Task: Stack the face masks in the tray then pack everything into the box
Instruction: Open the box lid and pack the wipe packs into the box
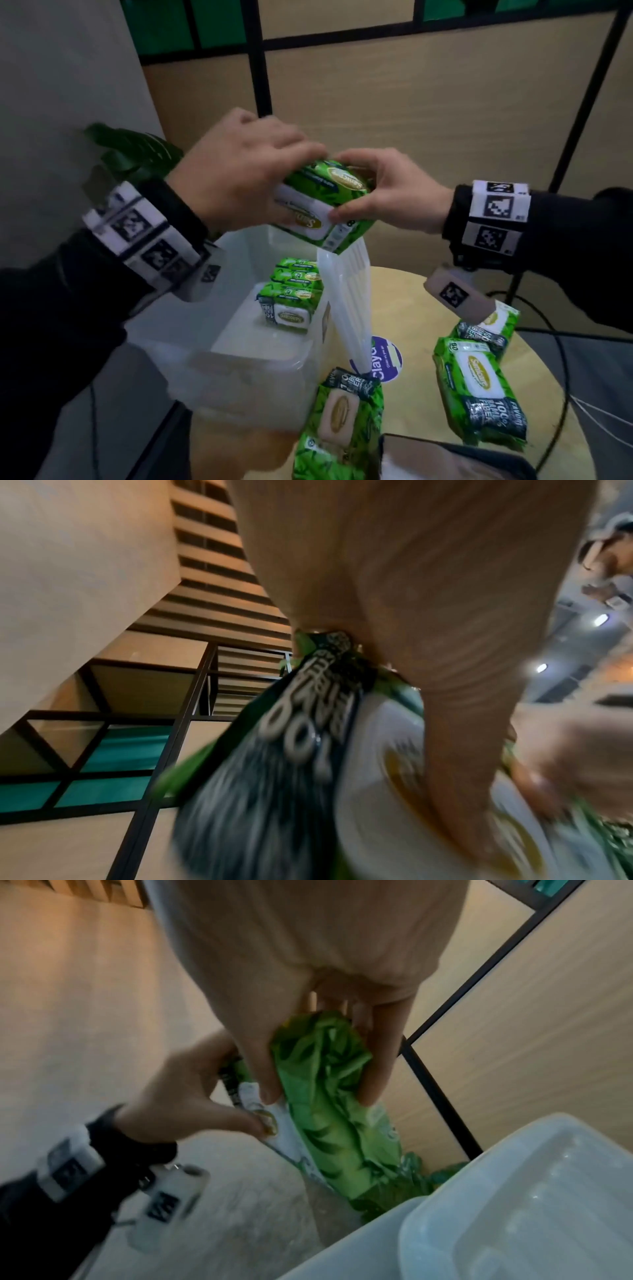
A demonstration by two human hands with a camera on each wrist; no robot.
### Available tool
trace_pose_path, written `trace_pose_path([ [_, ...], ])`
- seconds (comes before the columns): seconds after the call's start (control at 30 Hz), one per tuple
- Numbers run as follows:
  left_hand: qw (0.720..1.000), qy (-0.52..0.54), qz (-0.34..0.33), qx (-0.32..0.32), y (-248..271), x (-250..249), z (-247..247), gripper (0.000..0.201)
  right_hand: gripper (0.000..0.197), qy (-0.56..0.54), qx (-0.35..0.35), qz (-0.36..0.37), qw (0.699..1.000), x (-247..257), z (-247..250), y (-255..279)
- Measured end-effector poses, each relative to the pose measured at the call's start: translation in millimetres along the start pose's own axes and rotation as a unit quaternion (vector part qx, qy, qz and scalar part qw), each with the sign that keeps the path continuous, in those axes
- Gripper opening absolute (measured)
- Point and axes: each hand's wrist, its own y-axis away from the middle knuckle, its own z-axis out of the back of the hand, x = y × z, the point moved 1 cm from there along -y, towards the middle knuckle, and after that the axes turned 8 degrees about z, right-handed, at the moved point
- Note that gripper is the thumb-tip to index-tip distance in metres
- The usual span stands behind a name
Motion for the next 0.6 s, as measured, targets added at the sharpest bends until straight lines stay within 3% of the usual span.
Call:
trace_pose_path([
  [0.07, 0.995, 0.05, 0.065, 0.055, 0, 11, -1, 0.086, 0.049, -0.056, -0.011, -0.006, 0.998, -13, -1, 0],
  [0.13, 0.984, 0.078, 0.086, 0.132, 7, 30, -13, 0.081, 0.035, -0.119, -0.04, -0.059, 0.99, -35, 7, 3],
  [0.2, 0.973, 0.081, 0.098, 0.192, 13, 54, -33, 0.072, 0.031, -0.121, -0.08, -0.168, 0.975, -76, 20, 12],
  [0.3, 0.946, 0.093, 0.15, 0.272, 27, 89, -74, 0.065, 0.022, -0.022, -0.138, -0.343, 0.929, -157, 40, 48],
  [0.37, 0.931, 0.109, 0.174, 0.3, 38, 102, -103, 0.067, 0.027, 0.063, -0.166, -0.425, 0.887, -210, 52, 83],
  [0.47, 0.92, 0.155, 0.155, 0.325, 52, 92, -151, 0.084, 0.046, 0.157, -0.111, -0.531, 0.825, -268, 59, 146],
  [0.53, 0.914, 0.162, 0.112, 0.355, 58, 80, -194, 0.085, 0.06, 0.144, -0.149, -0.583, 0.785, -299, 56, 184],
  [0.6, 0.907, 0.14, 0.073, 0.391, 59, 57, -225, 0.072, 0.069, 0.125, -0.182, -0.617, 0.755, -318, 48, 210],
])
